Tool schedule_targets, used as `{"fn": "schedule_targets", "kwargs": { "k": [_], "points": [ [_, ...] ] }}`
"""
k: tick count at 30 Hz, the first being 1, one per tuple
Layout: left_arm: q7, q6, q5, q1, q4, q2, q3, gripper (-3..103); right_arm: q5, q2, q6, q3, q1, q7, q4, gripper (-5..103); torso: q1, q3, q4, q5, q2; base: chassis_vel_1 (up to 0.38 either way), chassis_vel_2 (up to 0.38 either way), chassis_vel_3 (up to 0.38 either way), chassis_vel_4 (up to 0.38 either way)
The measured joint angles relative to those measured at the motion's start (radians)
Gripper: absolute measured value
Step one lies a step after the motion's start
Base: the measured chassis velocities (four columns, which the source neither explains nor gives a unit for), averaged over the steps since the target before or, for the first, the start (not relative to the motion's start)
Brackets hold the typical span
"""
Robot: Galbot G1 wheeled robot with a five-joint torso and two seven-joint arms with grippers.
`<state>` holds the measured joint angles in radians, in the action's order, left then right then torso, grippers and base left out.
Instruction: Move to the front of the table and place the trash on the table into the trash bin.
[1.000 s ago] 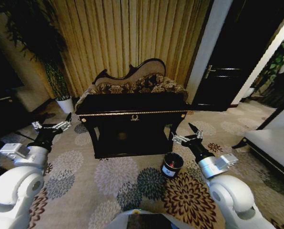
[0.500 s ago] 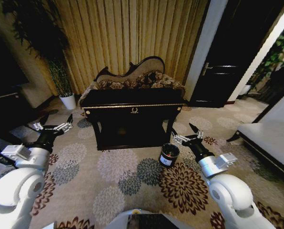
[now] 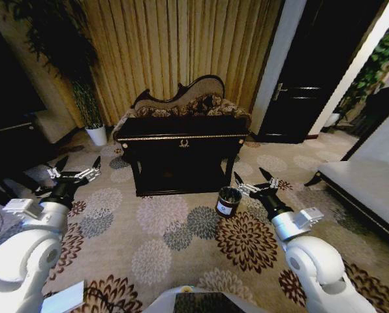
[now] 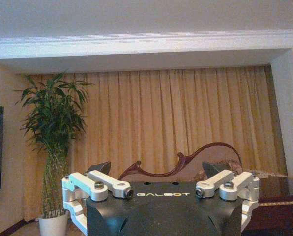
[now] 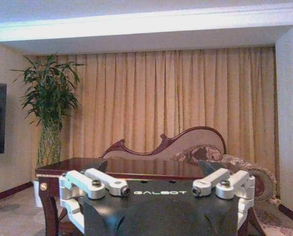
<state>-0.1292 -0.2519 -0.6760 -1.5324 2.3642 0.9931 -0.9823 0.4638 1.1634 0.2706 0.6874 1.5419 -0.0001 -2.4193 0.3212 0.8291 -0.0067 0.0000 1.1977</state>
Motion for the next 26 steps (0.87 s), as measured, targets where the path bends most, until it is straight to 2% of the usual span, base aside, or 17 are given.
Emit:
{"fn": "schedule_targets", "kwargs": {
  "k": [6, 19, 21, 23, 24, 25, 26],
  "points": [
    [0.006, 0.003, 0.006, -0.006, 0.0, 0.01, 0.002, 100, -0.005, 0.002, -0.025, -0.001, -0.002, 0.0, 0.016, 100, 0.0, 0.0, 0.0002, -0.0002, 0.0, 0.158, -0.155, -0.178, 0.137],
    [0.012, 0.004, 0.027, -0.006, -0.015, 0.058, 0.025, 100, 0.005, 0.013, -0.045, -0.006, -0.03, 0.0, 0.084, 100, 0.001, 0.001, 0.0, 0.0002, -0.001, 0.0, 0.0, 0.0, 0.0],
    [0.009, 0.004, 0.028, -0.007, -0.021, 0.069, 0.027, 100, 0.005, 0.014, -0.032, -0.006, -0.034, 0.0, 0.088, 100, 0.0, 0.0, 0.0001, -0.0001, 0.0, 0.0, 0.0, 0.0, 0.0],
    [-0.028, -0.013, 0.03, -0.008, -0.036, 0.093, 0.027, 100, -0.015, 0.019, 0.037, -0.009, -0.047, 0.0, 0.094, 100, 0.0, 0.0, 0.0001, -0.0003, 0.0, 0.0, 0.0, 0.0, 0.0],
    [-0.028, -0.013, 0.03, -0.008, -0.036, 0.093, 0.027, 100, -0.015, 0.019, 0.037, -0.009, -0.047, 0.0, 0.094, 100, 0.0, 0.0, 0.0001, -0.0003, 0.0, 0.0, 0.0, 0.0, 0.0],
    [-0.055, -0.036, 0.03, -0.017, -0.048, 0.106, 0.019, 100, -0.06, 0.022, 0.12, -0.009, -0.053, 0.0, 0.1, 100, 0.0, 0.0, 0.0002, -0.0002, 0.0, 0.0, 0.0, 0.0, 0.0],
    [-0.056, -0.041, 0.03, -0.026, -0.055, 0.109, 0.014, 100, -0.088, 0.022, 0.163, -0.009, -0.054, 0.0, 0.108, 100, 0.0, 0.0, 0.0002, -0.0004, 0.0, 0.0, 0.0, 0.0, 0.0]
  ]
}}
